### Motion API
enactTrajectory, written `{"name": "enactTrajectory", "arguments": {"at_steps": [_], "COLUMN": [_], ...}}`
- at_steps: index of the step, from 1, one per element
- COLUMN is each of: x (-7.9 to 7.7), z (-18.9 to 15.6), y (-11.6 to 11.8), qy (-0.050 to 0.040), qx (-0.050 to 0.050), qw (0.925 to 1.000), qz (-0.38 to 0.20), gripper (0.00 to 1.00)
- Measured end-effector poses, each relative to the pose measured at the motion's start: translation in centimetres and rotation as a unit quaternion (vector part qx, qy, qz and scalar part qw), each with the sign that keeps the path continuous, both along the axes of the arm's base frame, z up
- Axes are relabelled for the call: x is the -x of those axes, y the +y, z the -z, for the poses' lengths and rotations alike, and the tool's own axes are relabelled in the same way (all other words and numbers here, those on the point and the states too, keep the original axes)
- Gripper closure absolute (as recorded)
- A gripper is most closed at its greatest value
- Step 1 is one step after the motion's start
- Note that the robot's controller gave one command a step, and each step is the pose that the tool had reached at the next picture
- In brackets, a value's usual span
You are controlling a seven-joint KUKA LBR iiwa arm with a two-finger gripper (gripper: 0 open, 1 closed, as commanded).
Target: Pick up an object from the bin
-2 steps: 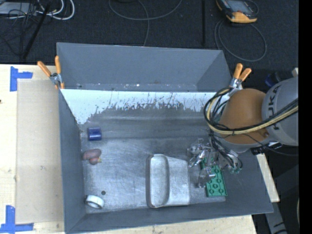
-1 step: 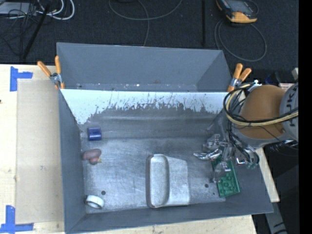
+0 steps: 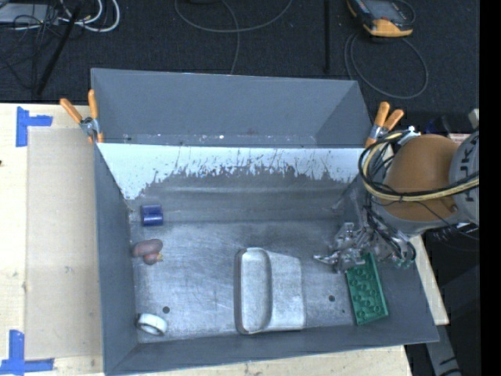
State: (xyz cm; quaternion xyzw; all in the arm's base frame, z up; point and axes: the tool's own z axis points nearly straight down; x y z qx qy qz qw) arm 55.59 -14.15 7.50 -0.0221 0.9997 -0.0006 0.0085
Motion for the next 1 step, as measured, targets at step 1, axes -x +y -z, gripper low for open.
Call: {"name": "enactTrajectory", "arguments": {"at_steps": [1], "x": [-0.51], "z": [-14.94], "y": [-1.00], "qy": [0.0037], "qx": [0.001], "qw": [0.9998], "qz": [-0.018], "gripper": [1.00]}}
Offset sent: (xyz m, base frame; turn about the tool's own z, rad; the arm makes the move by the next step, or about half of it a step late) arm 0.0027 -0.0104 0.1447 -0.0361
